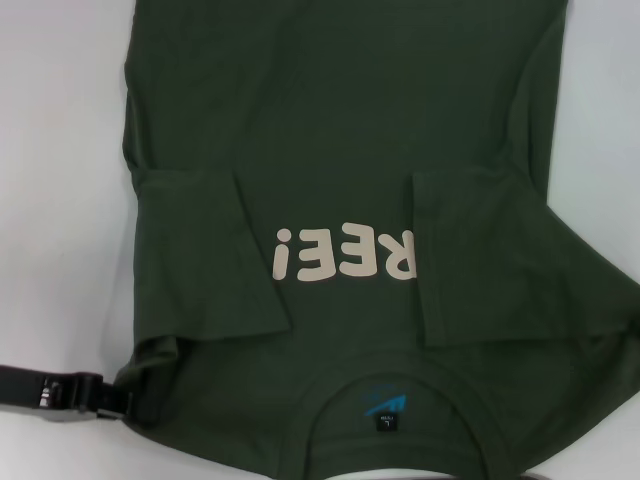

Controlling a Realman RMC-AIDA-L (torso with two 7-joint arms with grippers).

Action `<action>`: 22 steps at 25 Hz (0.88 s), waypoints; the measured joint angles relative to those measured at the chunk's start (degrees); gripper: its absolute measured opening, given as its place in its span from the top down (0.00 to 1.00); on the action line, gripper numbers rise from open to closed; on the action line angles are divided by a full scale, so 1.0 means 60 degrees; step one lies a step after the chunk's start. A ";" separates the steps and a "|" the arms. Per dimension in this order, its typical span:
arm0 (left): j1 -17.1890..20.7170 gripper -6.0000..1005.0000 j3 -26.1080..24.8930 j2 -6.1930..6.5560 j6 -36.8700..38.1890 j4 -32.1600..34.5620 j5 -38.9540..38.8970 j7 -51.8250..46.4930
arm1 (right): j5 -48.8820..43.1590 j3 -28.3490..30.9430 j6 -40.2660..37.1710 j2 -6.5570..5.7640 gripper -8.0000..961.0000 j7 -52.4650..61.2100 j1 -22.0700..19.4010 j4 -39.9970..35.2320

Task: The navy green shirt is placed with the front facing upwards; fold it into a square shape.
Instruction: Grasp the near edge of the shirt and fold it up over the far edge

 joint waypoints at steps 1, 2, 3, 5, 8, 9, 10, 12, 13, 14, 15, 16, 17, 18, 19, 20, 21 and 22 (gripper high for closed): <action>-0.0057 0.98 -0.0019 -0.0004 0.0051 0.0001 -0.0015 0.0067 | 0.0046 0.0046 -0.0081 0.0024 0.96 -0.0058 0.0024 -0.0035; -0.0157 0.98 -0.0045 -0.0005 0.0116 0.0011 -0.0058 0.0145 | 0.0109 0.0092 -0.0154 0.0038 0.96 -0.0118 0.0043 -0.0058; -0.0191 0.98 -0.0048 -0.0002 0.0165 0.0025 -0.0104 0.0179 | 0.0217 0.0127 -0.0241 0.0042 0.96 -0.0183 0.0062 -0.0067; -0.0297 0.98 -0.0052 0.0033 0.0331 0.0083 -0.0283 0.0278 | 0.0572 0.0174 -0.0412 0.0010 0.96 -0.0304 0.0098 -0.0078; -0.0553 0.98 -0.0058 0.0189 0.0459 0.0142 -0.0510 0.0305 | 0.0922 0.0209 -0.0453 -0.0101 0.96 -0.0313 0.0200 -0.0078; -0.0649 0.98 -0.0085 0.0241 0.0456 0.0146 -0.0534 0.0275 | 0.1023 0.0239 -0.0445 -0.0140 0.96 -0.0272 0.0252 -0.0078; -0.0762 0.98 -0.0152 0.0288 0.0422 0.0134 -0.0546 0.0215 | 0.1109 0.0280 -0.0422 -0.0172 0.96 -0.0222 0.0303 -0.0078; -0.1042 0.98 -0.0411 0.0388 0.0283 0.0069 -0.0565 0.0022 | 0.1206 0.0438 -0.0330 -0.0212 0.96 -0.0139 0.0427 -0.0078; -0.1139 0.98 -0.0521 0.0412 0.0163 0.0051 -0.0565 -0.0105 | 0.1227 0.0581 -0.0234 -0.0222 0.96 -0.0094 0.0510 -0.0078; -0.1247 0.98 -0.0615 0.0429 0.0016 0.0040 -0.0566 -0.0235 | 0.1233 0.0682 -0.0145 -0.0225 0.96 -0.0071 0.0568 -0.0078; -0.1342 0.98 -0.0696 0.0429 -0.0112 0.0037 -0.0570 -0.0343 | 0.1241 0.0805 -0.0042 -0.0229 0.96 -0.0042 0.0637 -0.0077; -0.1441 0.98 -0.0763 0.0419 -0.0303 0.0033 -0.0573 -0.0468 | 0.1245 0.0932 0.0069 -0.0229 0.96 -0.0001 0.0694 -0.0076; -0.1523 0.98 -0.0805 0.0398 -0.0451 0.0028 -0.0574 -0.0551 | 0.1249 0.1049 0.0211 -0.0229 0.96 0.0066 0.0743 -0.0073; -0.1593 0.98 -0.0825 0.0368 -0.0605 0.0020 -0.0577 -0.0627 | 0.1252 0.1159 0.0386 -0.0219 0.96 0.0161 0.0790 -0.0067; -0.1693 0.98 -0.0834 0.0316 -0.0826 0.0006 -0.0580 -0.0734 | 0.1262 0.1213 0.0524 -0.0206 0.96 0.0238 0.0810 -0.0067; -0.1760 0.98 -0.0834 0.0276 -0.0979 -0.0001 -0.0581 -0.0797 | 0.1293 0.1269 0.0694 -0.0181 0.96 0.0337 0.0842 -0.0066; -0.1845 0.98 -0.0834 0.0228 -0.1146 -0.0005 -0.0582 -0.0868 | 0.1333 0.1294 0.0785 -0.0161 0.96 0.0378 0.0860 -0.0066; -0.1912 0.98 -0.0834 0.0194 -0.1292 -0.0007 -0.0593 -0.0920 | 0.1400 0.1300 0.0870 -0.0149 0.96 0.0406 0.0880 -0.0067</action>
